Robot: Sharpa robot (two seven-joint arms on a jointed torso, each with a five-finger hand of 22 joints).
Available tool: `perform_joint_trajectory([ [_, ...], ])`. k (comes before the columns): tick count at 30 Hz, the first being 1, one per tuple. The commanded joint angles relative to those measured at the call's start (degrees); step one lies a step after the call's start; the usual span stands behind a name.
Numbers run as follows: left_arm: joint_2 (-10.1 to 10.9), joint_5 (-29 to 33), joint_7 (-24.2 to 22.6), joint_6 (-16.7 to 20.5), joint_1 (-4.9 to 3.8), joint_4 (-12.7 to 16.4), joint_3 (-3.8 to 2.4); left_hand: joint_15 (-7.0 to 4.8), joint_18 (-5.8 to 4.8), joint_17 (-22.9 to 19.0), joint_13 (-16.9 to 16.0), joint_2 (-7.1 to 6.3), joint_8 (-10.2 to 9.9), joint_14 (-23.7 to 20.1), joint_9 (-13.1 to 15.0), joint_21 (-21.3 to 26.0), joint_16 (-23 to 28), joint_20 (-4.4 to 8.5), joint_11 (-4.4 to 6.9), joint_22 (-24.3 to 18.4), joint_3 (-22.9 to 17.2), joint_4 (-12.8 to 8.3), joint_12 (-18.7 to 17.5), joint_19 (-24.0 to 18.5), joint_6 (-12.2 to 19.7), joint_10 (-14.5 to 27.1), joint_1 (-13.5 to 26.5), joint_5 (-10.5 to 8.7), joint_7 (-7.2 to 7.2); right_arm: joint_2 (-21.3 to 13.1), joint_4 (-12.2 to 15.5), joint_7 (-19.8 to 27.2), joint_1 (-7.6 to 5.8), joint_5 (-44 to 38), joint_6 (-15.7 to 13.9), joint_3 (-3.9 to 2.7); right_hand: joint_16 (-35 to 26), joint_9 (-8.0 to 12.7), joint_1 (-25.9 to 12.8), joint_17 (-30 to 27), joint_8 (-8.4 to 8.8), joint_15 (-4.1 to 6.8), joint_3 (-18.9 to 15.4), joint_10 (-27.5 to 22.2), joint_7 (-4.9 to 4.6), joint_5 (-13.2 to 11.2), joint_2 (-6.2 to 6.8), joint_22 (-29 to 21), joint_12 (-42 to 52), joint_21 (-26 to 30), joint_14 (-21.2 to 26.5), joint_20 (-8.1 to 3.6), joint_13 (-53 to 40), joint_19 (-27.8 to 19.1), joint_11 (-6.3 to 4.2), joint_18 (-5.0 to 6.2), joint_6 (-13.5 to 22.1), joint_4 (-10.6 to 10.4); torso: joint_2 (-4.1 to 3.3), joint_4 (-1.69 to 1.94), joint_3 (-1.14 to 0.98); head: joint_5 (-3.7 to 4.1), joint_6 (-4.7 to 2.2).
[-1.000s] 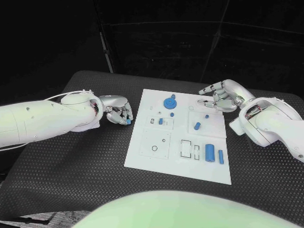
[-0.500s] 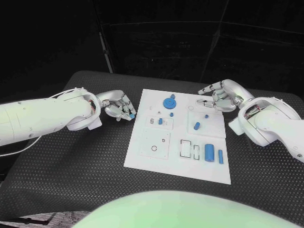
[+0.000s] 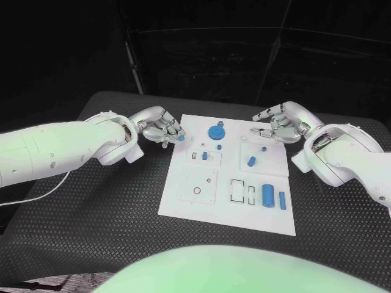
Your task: Assemble the parts on the task board
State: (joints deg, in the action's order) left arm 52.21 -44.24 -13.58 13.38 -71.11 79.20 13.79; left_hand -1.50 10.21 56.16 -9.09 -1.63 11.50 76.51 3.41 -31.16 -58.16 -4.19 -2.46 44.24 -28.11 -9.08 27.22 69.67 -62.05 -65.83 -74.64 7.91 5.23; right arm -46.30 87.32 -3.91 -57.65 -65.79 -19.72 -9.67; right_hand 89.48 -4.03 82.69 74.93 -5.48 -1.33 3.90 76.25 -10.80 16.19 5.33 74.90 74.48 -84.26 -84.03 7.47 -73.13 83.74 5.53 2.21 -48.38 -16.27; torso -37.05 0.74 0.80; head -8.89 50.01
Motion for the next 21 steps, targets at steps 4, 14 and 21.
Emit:
perform_joint_trajectory([
  [4, -2.2, 3.4, -1.9, 2.1, -0.07, -2.5, -0.04, 0.06, 0.23, 6.3, -0.3, 0.18, -0.2, 3.5, 1.3, -1.0, -6.6, -0.22, -0.33, 0.8, -4.8, 3.7, -0.6, 1.2, -1.8, 0.1, 0.2, 0.05, 1.82, 0.0, 0.2, 0.4, -0.08, 0.1, 0.2, -0.02, -0.2, 0.0, -0.2, 13.8, -0.26, 0.06, -0.3, -0.1, 0.03, 0.3, -0.22, 1.8, 0.2, 0.2, -5.6, -0.23, -0.1, 0.0, 0.17, 0.53, 0.2, 0.0, 0.05, 0.02, -0.04, 0.53, -0.01],
  [14, -5.9, 1.7, 1.5, -1.9, -0.08, -5.8, -0.06, -0.1, -1.32, 17.3, -1.3, -0.13, -0.7, 8.1, 1.9, -12.6, -18.6, -0.09, -0.2, 10.1, -6.1, 4.0, -1.0, 5.3, -1.9, 0.2, 1.0, -0.02, 1.68, 0.3, 0.1, 0.4, -0.09, 0.1, 0.3, -0.02, -0.3, 0.0, -0.3, 13.7, -0.31, 0.06, -0.4, -0.1, 0.03, 0.3, -0.23, 1.7, 0.2, 0.2, -5.5, -0.23, -0.1, 0.0, 0.17, 0.54, 0.2, 0.0, 0.06, 0.02, -0.01, 0.91, -0.18],
  [21, -7.5, -0.4, 4.3, -5.2, -0.09, -7.1, -0.07, -0.17, -1.81, 17.3, -1.4, -0.09, -0.9, 8.4, 2.0, -15.8, -19.1, -0.03, -0.18, 12.6, -6.2, 4.1, -1.2, 6.3, -1.7, 0.3, 1.1, -0.03, 1.63, 0.4, 0.0, 0.4, -0.09, 0.1, 0.4, -0.02, -0.3, 0.0, -0.3, 13.7, -0.31, 0.06, -0.4, -0.1, 0.03, 0.3, -0.23, 1.7, 0.2, 0.2, -5.5, -0.23, -0.1, 0.0, 0.17, 0.54, 0.2, 0.0, 0.09, 0.07, -0.01, 1.1, -0.21],
])
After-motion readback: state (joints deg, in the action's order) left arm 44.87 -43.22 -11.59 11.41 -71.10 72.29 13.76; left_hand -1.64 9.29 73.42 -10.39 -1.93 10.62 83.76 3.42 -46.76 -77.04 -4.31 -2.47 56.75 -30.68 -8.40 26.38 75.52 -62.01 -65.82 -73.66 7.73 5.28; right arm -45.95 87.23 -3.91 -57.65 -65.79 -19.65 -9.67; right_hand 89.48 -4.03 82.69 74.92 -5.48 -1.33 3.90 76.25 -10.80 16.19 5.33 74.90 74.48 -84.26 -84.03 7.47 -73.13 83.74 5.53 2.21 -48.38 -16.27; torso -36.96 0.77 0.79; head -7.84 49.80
